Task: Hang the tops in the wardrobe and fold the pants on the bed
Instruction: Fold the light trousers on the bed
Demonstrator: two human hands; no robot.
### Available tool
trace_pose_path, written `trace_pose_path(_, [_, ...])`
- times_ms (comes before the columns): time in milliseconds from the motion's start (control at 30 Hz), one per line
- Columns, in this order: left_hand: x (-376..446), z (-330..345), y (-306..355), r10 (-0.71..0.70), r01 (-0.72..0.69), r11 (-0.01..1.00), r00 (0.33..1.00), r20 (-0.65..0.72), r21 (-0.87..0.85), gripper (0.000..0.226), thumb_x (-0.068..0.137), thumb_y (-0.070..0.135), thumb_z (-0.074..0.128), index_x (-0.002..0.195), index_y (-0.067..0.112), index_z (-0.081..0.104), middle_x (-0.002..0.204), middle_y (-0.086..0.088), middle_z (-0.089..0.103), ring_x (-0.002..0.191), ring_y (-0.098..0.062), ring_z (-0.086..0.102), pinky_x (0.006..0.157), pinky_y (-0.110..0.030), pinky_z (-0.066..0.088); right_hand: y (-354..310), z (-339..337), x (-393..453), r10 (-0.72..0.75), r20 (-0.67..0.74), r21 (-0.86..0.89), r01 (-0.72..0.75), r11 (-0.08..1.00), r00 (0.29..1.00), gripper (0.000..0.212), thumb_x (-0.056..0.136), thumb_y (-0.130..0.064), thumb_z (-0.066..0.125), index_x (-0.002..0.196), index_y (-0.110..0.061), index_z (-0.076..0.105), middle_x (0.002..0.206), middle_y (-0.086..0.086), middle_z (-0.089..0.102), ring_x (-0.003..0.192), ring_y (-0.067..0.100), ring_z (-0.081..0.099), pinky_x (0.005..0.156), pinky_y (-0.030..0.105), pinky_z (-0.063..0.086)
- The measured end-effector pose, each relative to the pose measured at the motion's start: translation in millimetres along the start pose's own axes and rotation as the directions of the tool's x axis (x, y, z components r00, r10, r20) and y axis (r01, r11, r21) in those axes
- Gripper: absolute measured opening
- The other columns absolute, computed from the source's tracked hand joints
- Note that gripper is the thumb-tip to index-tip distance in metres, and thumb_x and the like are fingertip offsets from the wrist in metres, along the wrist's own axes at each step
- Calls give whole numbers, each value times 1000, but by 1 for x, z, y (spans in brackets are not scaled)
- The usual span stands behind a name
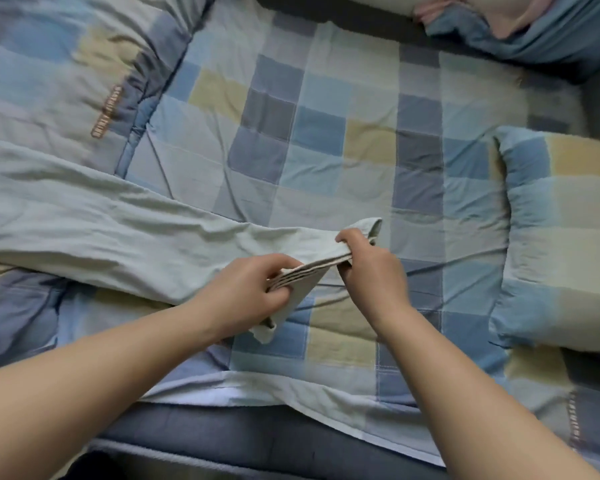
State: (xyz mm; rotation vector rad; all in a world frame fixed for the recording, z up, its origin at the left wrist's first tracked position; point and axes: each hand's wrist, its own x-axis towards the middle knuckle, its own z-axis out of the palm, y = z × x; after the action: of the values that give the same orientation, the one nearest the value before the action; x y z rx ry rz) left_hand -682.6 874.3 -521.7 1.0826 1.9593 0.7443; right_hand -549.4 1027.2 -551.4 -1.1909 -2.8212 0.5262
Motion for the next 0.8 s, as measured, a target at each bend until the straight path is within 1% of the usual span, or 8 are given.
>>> trace_pose_path(133, [-18,-43,-4,0,-10,997,992,-127,-81,30,81,14,61,107,30,64,87,8,68,77,-9,60,75,-25,46,-52,-24,28,-9,-46,30,10,999,999,19,90,-18,53,107,-26,53,80,14,66,72,39,59,53,34,31])
trace_pose_path(267, [-39,-100,-36,-34,2,990,972,-232,-138,25,80,15,61,98,33,61,82,8,68,71,-6,59,71,-27,47,-138,-33,71,-50,-17,111,52,993,999,32,84,-7,52,103,-31,61,89,9,68,81,34,60,64,36,43])
trace_pose_path(367, [-58,-158,-89,-103,38,973,954,-283,-228,20,81,18,61,83,37,56,75,11,66,62,-2,60,66,-29,52,-222,-14,105,-71,-2,173,71,982,997,33,81,-6,54,96,-33,66,97,3,70,91,27,60,70,31,42])
trace_pose_path(500, [-77,-246,-176,-204,94,947,916,-345,-308,16,82,17,62,84,32,58,70,13,62,58,-4,60,65,-33,55,-340,32,143,-90,1,258,87,962,996,32,79,-5,55,90,-32,68,100,-3,69,96,20,60,68,23,34])
trace_pose_path(567, [-87,-292,-224,-245,127,938,901,-357,-324,16,82,17,61,82,32,58,70,13,61,57,-1,57,63,-28,50,-401,59,161,-88,11,281,81,956,996,32,78,-4,55,90,-30,70,99,-1,68,94,21,60,67,25,36])
trace_pose_path(633, [-92,-339,-270,-282,163,934,883,-375,-317,14,82,17,60,83,30,60,72,11,62,63,-1,57,61,-20,44,-459,84,184,-98,12,296,90,951,995,31,77,-5,56,91,-28,71,99,0,69,95,23,60,70,26,39])
trace_pose_path(733, [-97,-407,-345,-359,201,913,811,-462,-356,3,83,17,61,84,20,61,73,8,60,72,-10,56,63,-21,40,-555,125,222,-136,32,309,120,944,990,29,77,-8,58,94,-28,70,101,0,70,100,22,60,71,22,36])
trace_pose_path(800, [-102,-444,-389,-421,234,888,760,-495,-396,7,85,17,61,79,19,57,70,8,55,69,-14,53,59,-26,38,-613,150,242,-147,62,285,123,951,987,30,79,-9,57,99,-28,70,104,1,69,102,22,59,72,21,36])
